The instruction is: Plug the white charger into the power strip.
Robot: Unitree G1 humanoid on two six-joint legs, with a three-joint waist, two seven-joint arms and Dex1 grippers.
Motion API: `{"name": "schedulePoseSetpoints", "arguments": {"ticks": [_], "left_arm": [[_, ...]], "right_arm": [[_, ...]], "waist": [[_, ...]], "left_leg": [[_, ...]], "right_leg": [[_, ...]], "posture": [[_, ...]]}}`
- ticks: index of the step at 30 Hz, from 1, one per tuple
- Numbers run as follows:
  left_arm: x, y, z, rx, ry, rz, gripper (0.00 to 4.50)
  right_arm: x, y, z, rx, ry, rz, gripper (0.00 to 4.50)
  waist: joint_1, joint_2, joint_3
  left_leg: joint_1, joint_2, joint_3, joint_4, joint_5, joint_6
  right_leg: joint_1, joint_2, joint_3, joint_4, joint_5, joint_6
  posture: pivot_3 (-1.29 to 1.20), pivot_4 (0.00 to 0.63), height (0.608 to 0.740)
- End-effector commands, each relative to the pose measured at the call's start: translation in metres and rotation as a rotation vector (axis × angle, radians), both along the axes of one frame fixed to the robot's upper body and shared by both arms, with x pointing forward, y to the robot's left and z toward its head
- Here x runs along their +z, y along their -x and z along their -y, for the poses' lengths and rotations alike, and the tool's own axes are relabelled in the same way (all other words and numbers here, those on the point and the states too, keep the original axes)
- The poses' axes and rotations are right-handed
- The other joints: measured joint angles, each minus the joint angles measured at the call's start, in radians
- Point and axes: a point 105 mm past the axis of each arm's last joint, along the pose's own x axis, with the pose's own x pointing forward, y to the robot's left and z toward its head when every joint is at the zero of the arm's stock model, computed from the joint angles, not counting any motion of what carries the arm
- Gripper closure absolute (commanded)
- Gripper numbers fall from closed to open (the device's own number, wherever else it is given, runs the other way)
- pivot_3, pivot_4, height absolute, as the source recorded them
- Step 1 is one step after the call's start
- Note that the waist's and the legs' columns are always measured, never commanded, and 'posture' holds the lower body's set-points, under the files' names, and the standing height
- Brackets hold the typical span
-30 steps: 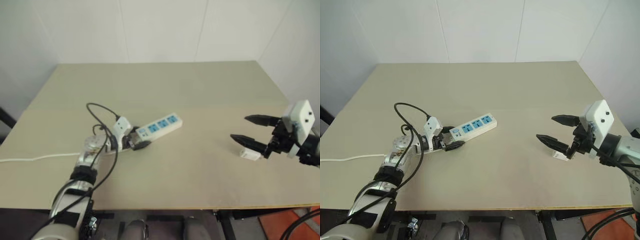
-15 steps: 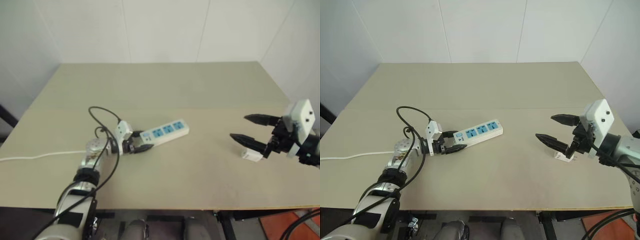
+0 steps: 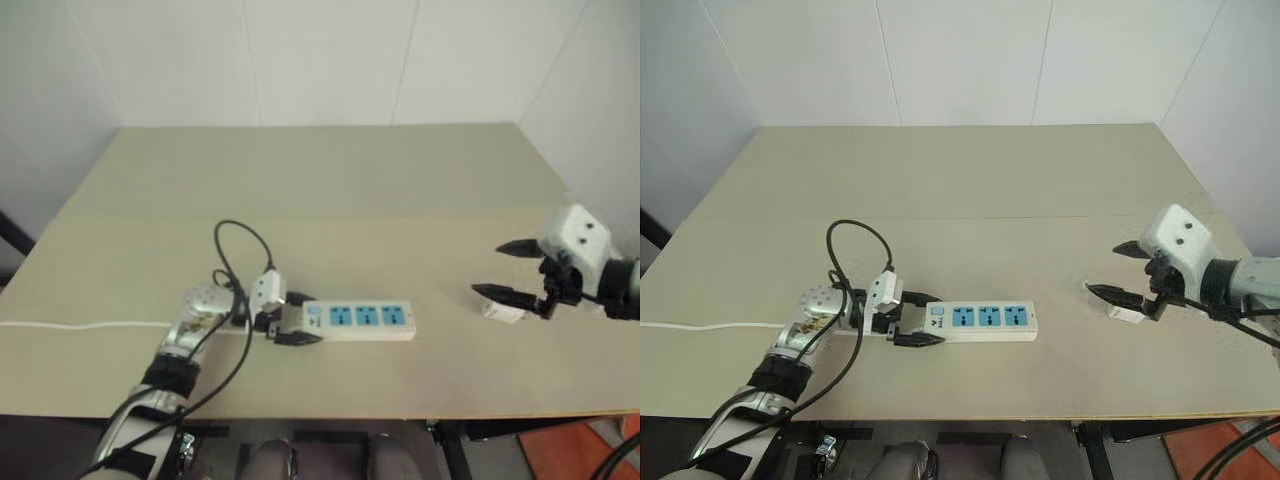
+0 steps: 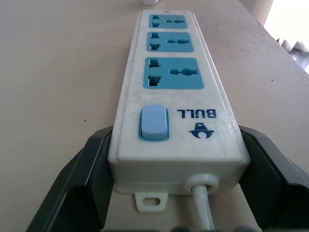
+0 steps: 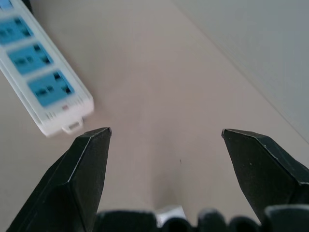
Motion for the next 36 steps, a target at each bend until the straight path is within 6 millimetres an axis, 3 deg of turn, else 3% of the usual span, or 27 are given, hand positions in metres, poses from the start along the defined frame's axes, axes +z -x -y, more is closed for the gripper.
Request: {"name": "schedulePoseSetpoints", "arguments": {"ticks": [1, 6, 13, 25, 36], "left_arm": [[-0.008, 0.003, 0.011, -0.023, -0.013, 0.012, 1.22], [-0.011, 0.003, 0.018, -0.019, 0.018, -0.007, 1.22], [-0.014, 0.008, 0.025, -0.030, 0.033, -0.037, 1.22], [-0.015, 0.012, 0.024, -0.051, 0.018, -0.084, 1.22], [-0.013, 0.012, 0.021, -0.039, 0.012, -0.079, 1.22]], "right_arm": [[0.011, -0.003, 0.007, -0.022, 0.113, -0.024, 0.16], [0.013, -0.003, 0.012, -0.040, 0.200, -0.151, 0.16], [-0.011, -0.008, 0.019, -0.078, 0.333, -0.333, 0.16], [-0.051, -0.029, 0.029, -0.103, 0.474, -0.433, 0.16], [-0.076, -0.041, 0.039, -0.123, 0.512, -0.469, 0.16]], "waist": [[0.002, 0.000, 0.000], [0.007, 0.000, 0.000], [0.012, 0.001, -0.001], [0.014, 0.002, -0.001], [0.007, 0.001, -0.001]], "left_leg": [[0.000, 0.000, 0.000, 0.000, 0.000, 0.000], [0.000, 0.000, 0.000, 0.000, 0.000, 0.000], [0.000, 0.000, 0.001, 0.000, 0.000, 0.001], [-0.001, -0.001, 0.001, 0.000, 0.002, -0.004], [-0.001, -0.001, 0.002, 0.000, 0.003, -0.005]], "right_leg": [[0.000, 0.000, 0.000, 0.000, 0.000, 0.000], [0.001, -0.001, -0.001, -0.001, 0.000, 0.000], [0.001, -0.001, -0.001, -0.002, 0.000, 0.000], [-0.002, -0.002, 0.000, -0.001, 0.000, 0.000], [-0.002, -0.002, 0.000, -0.002, 0.000, 0.000]], "posture": [[0.00, 0.150, 0.740], [0.00, 0.150, 0.740], [0.00, 0.150, 0.740], [0.00, 0.150, 0.740], [0.00, 0.150, 0.740]]}}
